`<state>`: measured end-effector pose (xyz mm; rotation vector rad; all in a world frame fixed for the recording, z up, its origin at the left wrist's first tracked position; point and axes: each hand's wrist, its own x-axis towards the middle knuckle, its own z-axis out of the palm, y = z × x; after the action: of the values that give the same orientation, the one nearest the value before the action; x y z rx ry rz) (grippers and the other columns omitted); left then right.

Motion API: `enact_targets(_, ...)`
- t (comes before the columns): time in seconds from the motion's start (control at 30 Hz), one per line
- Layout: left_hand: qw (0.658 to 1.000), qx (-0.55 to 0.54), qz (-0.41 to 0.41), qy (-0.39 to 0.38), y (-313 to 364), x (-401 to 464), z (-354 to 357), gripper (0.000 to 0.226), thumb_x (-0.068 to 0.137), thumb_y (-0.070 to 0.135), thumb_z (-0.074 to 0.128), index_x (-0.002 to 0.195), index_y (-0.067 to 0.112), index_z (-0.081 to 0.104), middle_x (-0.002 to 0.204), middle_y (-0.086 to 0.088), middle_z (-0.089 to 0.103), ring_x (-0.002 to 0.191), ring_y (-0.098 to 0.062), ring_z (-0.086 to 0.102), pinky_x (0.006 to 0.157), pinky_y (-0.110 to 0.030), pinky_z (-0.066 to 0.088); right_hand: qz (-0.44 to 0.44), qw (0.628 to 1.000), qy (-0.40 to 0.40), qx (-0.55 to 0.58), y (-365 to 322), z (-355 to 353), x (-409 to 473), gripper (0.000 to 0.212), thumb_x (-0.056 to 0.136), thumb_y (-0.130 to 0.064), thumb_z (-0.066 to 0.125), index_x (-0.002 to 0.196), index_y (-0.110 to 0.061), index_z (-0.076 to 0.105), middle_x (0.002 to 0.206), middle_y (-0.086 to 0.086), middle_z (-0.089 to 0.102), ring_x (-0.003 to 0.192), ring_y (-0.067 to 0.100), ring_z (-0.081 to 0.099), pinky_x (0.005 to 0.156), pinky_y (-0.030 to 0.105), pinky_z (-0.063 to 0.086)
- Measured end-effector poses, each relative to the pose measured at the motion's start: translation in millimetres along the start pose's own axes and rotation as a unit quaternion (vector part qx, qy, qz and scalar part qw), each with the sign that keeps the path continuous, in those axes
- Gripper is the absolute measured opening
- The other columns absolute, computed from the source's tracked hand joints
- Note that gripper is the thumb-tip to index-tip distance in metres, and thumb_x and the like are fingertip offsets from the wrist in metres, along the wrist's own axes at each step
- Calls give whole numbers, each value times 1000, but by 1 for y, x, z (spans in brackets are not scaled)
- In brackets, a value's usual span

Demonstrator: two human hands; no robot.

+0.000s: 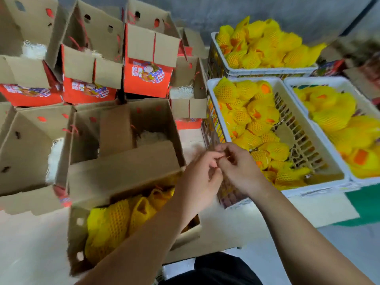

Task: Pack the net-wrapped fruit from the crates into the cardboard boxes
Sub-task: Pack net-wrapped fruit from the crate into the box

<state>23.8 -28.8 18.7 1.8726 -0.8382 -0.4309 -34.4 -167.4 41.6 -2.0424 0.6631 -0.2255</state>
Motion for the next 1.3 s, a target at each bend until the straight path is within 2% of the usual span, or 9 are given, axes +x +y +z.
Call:
enact_targets(0.17, 999, -43, -27, -8, 30, 100, 87, 34, 93, 8, 53, 124, 15, 62, 109, -8, 66, 105, -27, 66, 90, -51, 52, 3, 995, 78, -58, 60, -76, 67, 23, 93, -10, 58, 112, -22, 65, 99, -4, 70, 77, 8, 62, 68, 29, 43)
enact_targets(0.27, 992, 124, 19, 21, 31, 137, 117, 36, 96, 20, 57, 131, 24, 61, 115, 4, 67, 108, -23, 66, 85, -46, 55, 18, 986, 81, -146, 97, -108, 121, 40, 92, -15, 61, 132, -15, 58, 129, 12, 59, 104, 29, 63, 84, 34, 47)
enact_targets(0.4, 970, 238, 44, 30, 23, 145, 121, 40, 97, 31, 57, 137, 29, 57, 110, 12, 70, 97, -15, 69, 75, -38, 56, 41, 957, 8, -288, 129, -128, 187, 76, 93, -31, 63, 158, -30, 24, 161, 16, 15, 133, 51, 40, 106, 53, 42)
enact_targets(0.53, 971, 232, 52, 42, 24, 139, 118, 36, 97, 32, 60, 132, 28, 60, 104, 13, 70, 92, -10, 68, 75, -35, 55, 58, 943, 14, -327, 139, -116, 231, 63, 92, -52, 60, 145, -29, 35, 150, 14, 20, 123, 53, 43, 99, 55, 44)
enact_targets(0.7, 960, 273, 58, 24, 27, 140, 120, 31, 97, 30, 57, 128, 27, 63, 104, 12, 69, 94, -11, 65, 76, -36, 52, 191, 954, 160, -170, 143, -109, 265, 77, 88, -58, 67, 141, -10, 38, 152, 14, 30, 138, 46, 31, 109, 55, 34)
enact_targets(0.83, 961, 271, 53, 21, 27, 139, 120, 29, 97, 24, 60, 125, 24, 66, 101, 10, 70, 92, -13, 65, 76, -37, 52, 288, 934, 156, -146, 143, -104, 274, 81, 86, -64, 65, 148, -20, 36, 160, 12, 15, 144, 39, 18, 112, 57, 27)
enact_targets(1.07, 959, 273, 61, 36, 26, 137, 119, 29, 99, 24, 58, 127, 24, 65, 105, 10, 71, 94, -13, 66, 77, -35, 52, 186, 961, 195, -58, 137, -94, 235, 80, 74, -40, 80, 128, -20, 25, 139, 15, 40, 129, 43, 39, 100, 52, 40)
enact_targets(1.2, 991, 81, 10, 103, 26, 134, 114, 39, 104, 31, 57, 142, 26, 50, 124, 15, 61, 102, -5, 64, 81, -34, 56, 138, 953, 192, 191, 103, -90, 164, 68, 80, -29, 76, 135, -23, 37, 131, 16, 56, 116, 38, 60, 95, 55, 52)
enact_targets(1.3, 978, -144, -54, 138, 30, 115, 103, 54, 101, 48, 54, 151, 32, 40, 144, 8, 50, 114, -4, 60, 90, -26, 51, 90, 941, 109, 308, 71, -78, 91, 59, 80, -29, 75, 133, -38, 51, 117, 7, 71, 107, 30, 69, 86, 46, 59)
